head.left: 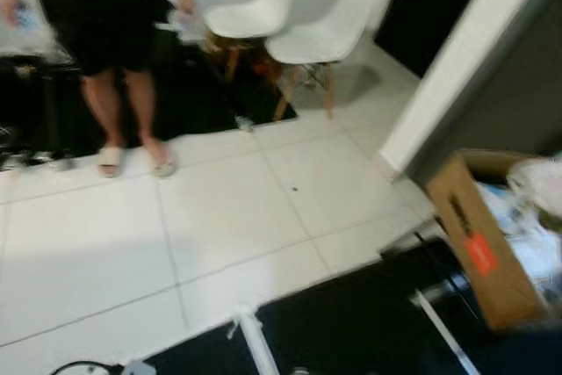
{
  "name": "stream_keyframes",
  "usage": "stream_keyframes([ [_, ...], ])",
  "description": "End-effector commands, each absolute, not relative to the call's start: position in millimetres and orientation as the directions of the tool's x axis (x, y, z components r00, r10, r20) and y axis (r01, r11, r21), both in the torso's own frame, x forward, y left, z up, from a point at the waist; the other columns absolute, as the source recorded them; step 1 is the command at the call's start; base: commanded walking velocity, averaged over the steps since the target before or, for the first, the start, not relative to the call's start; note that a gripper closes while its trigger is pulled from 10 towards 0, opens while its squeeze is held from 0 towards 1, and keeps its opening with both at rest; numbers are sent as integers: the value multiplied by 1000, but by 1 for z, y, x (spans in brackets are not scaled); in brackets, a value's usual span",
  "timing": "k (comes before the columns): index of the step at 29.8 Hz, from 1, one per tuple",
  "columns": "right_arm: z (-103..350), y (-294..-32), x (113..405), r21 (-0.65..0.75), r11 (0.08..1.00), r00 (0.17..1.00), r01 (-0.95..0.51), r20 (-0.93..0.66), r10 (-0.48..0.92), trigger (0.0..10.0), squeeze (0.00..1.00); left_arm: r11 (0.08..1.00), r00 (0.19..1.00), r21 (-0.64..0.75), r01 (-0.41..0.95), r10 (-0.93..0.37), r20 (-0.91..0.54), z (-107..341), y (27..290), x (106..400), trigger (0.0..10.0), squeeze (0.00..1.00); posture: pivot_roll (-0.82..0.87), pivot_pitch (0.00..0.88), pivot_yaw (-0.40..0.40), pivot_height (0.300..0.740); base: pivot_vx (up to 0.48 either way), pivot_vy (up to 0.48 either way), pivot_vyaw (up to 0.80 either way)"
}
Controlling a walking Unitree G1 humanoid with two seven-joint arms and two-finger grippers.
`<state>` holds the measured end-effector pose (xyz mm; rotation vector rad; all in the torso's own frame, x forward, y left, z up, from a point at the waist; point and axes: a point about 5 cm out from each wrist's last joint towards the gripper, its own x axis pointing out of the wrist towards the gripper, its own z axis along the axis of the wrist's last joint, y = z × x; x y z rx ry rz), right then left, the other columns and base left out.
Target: Picking trash to rubbish bin
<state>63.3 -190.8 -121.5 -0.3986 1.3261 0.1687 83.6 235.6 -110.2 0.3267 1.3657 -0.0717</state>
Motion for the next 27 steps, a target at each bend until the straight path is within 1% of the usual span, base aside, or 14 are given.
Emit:
stream_keyframes([
  [1, -123, -184, 59, -187, 907, 244, -378, -965, -97, 10000, 0, 971, 233, 145, 189, 99, -967, -113, 222, 85, 10000, 0, 152, 0, -64, 740, 0, 0, -800],
  [4, -124, -177, 58, -182, 905, 249, -385, -964, -89, 10000, 0, 967, 235, 138, 213, 86, -968, -113, 219, 85, 10000, 0, 171, 0, -66, 740, 0, 0, -800],
  [6, -124, -174, 57, -177, 905, 247, -387, -965, -82, 10000, 0, 969, 245, 135, 205, 83, -966, -113, 219, 87, 10000, 0, 179, 0, -66, 740, 0, 0, -800],
  [8, -125, -167, 56, -165, 901, 245, -400, -967, -68, 10000, 0, 969, 273, 145, 200, 87, -958, -111, 220, 95, 10000, 0, 190, 0, -63, 740, 0, 0, -800],
  [10, -125, -165, 55, -160, 901, 244, -404, -968, -63, 10000, 0, 969, 282, 150, 198, 90, -955, -110, 221, 97, 10000, 0, 189, 0, -59, 740, 0, 0, -800],
  [11, -125, -160, 54, -151, 901, 241, -407, -969, -54, 10000, 0, 968, 299, 159, 196, 95, -949, -108, 222, 102, 10000, 0, 180, 0, -52, 740, 0, 0, -800],
  [17, -126, -152, 50, -131, 904, 227, -406, -973, -39, 10000, 0, 960, 312, 170, 222, 95, -945, -107, 224, 108, 10000, 0, 161, 0, -35, 740, 0, 0, -800],
  [20, -127, -151, 47, -125, 904, 210, -409, -977, -40, 10000, 0, 964, 350, 175, 199, 97, -932, -105, 221, 116, 10000, 0, 156, 0, -40, 740, 0, 0, -800],
  [22, -127, -151, 47, -125, 904, 210, -409, -977, -40, 10000, 0, 964, 350, 175, 199, 97, -932, -105, 221, 116, 10000, 0, 156, 0, -40, 740, 0, 0, -800],
  [23, -127, -151, 45, -127, 899, 203, -418, -978, -43, 10000, 0, 965, 389, 191, 177, 110, -915, -103, 219, 123, 10000, 0, 153, 0, -51, 740, 0, 0, -800],
  [25, -127, -151, 45, -128, 898, 202, -421, -978, -44, 10000, 0, 967, 403, 194, 165, 113, -908, -102, 219, 126, 10000, 0, 153, 0, -51, 740, 0, 0, -800],
  [27, -127, -152, 44, -130, 896, 202, -424, -978, -46, 10000, 0, 971, 426, 205, 121, 136, -895, -101, 218, 129, 10000, 0, 150, 4, -62, 740, 0, 0, -800],
])
